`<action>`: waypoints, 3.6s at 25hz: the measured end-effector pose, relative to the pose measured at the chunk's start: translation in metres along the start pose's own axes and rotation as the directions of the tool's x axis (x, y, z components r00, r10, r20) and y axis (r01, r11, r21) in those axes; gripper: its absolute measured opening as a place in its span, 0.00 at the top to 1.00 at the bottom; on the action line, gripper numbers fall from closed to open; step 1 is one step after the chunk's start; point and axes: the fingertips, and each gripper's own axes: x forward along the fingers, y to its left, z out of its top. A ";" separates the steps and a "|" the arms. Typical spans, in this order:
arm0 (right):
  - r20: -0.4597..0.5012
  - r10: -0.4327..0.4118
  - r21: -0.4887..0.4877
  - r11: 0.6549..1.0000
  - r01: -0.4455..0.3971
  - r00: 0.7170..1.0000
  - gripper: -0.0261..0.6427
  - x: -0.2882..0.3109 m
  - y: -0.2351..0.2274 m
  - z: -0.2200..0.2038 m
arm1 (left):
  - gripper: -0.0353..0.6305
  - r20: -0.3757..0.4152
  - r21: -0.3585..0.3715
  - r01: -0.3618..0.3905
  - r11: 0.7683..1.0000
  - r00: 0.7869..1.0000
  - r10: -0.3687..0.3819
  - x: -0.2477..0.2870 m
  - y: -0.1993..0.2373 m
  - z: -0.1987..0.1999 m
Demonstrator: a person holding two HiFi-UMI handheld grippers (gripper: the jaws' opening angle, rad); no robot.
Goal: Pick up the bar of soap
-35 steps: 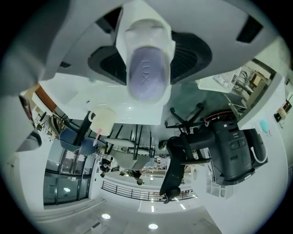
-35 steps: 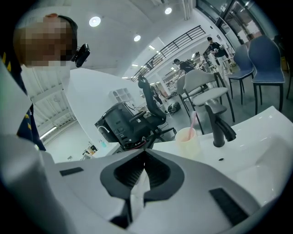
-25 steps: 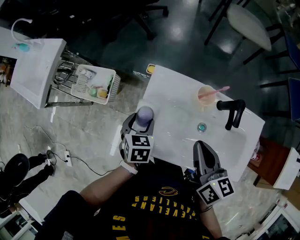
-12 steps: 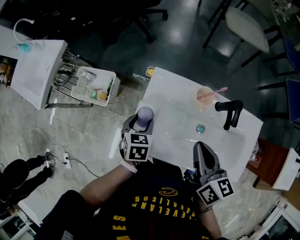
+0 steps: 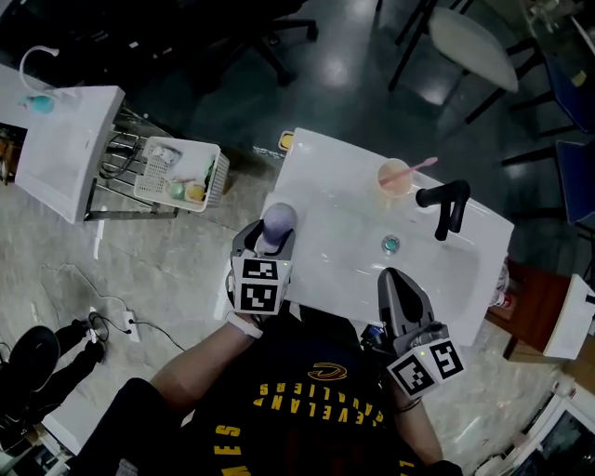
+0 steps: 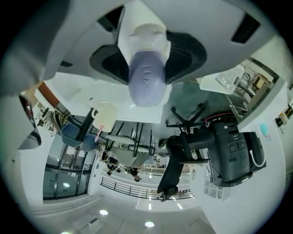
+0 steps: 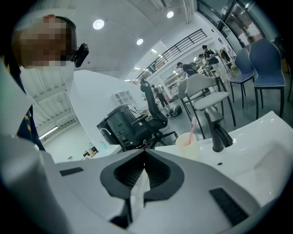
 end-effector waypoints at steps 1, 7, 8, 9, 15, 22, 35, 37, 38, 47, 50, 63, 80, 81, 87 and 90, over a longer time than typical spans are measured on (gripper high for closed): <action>0.004 0.002 -0.002 1.000 -0.002 1.000 0.95 0.000 0.002 0.001 | 0.55 0.010 -0.001 0.002 1.000 1.000 -0.002 -0.003 0.001 0.002; 0.038 -0.041 0.013 0.999 0.040 0.998 0.95 -0.018 0.002 0.006 | 0.55 0.066 -0.021 0.040 0.999 0.997 -0.039 -0.020 -0.002 0.010; 0.051 -0.052 0.016 0.999 0.051 0.997 0.95 -0.021 0.000 0.010 | 0.55 0.077 -0.027 0.047 0.999 0.996 -0.044 -0.022 -0.002 0.013; 0.067 -0.064 0.017 0.998 0.063 0.996 0.95 -0.023 -0.003 0.015 | 0.55 0.089 -0.030 0.051 0.998 0.995 -0.049 -0.024 -0.001 0.017; 0.148 -0.128 0.025 0.992 0.126 0.981 0.95 -0.052 -0.024 0.041 | 0.55 0.150 -0.045 0.084 0.995 0.986 -0.076 -0.045 -0.006 0.030; 0.230 -0.155 -0.033 0.985 0.167 0.961 0.95 -0.081 -0.031 0.080 | 0.55 0.273 -0.046 0.159 0.986 0.952 -0.141 -0.085 -0.020 0.056; 0.244 -0.084 -0.016 0.996 0.091 0.966 0.95 -0.079 -0.021 0.097 | 0.55 0.553 0.010 0.548 0.837 0.694 -0.461 -0.189 -0.078 0.141; 0.254 -0.055 -0.027 0.998 0.064 0.966 0.95 -0.078 -0.013 0.098 | 0.55 0.584 0.047 0.631 0.774 0.612 -0.534 -0.206 -0.095 0.149; 0.261 -0.042 -0.034 0.998 0.053 0.964 0.95 -0.079 -0.009 0.098 | 0.55 0.595 0.055 0.670 0.740 0.573 -0.563 -0.213 -0.102 0.150; 0.293 0.009 -0.196 0.979 0.051 0.956 0.95 -0.081 0.024 0.093 | 0.55 0.591 0.022 0.792 0.611 0.482 -0.646 -0.218 -0.122 0.138; 0.293 0.019 -0.205 0.978 0.043 0.956 0.95 -0.079 0.027 0.091 | 0.55 0.584 0.021 0.798 0.602 0.479 -0.655 -0.216 -0.123 0.136; 0.292 0.033 -0.217 0.976 0.033 0.956 0.95 -0.077 0.028 0.091 | 0.55 0.576 0.015 0.812 0.583 0.470 -0.669 -0.211 -0.125 0.135; 0.285 0.031 -0.214 0.976 0.032 0.958 0.95 -0.075 0.028 0.088 | 0.55 0.561 0.018 0.795 0.606 0.494 -0.665 -0.209 -0.122 0.136; 0.284 0.030 -0.213 0.977 0.032 0.958 0.95 -0.075 0.028 0.087 | 0.55 0.560 0.018 0.795 0.606 0.495 -0.665 -0.209 -0.122 0.135; 0.281 0.026 -0.210 0.977 0.035 0.959 0.95 -0.075 0.027 0.086 | 0.55 0.556 0.021 0.795 0.606 0.494 -0.668 -0.208 -0.123 0.136; 0.284 0.024 -0.212 0.976 0.038 0.959 0.95 -0.075 0.027 0.087 | 0.55 0.554 0.018 0.792 0.610 0.500 -0.665 -0.207 -0.122 0.136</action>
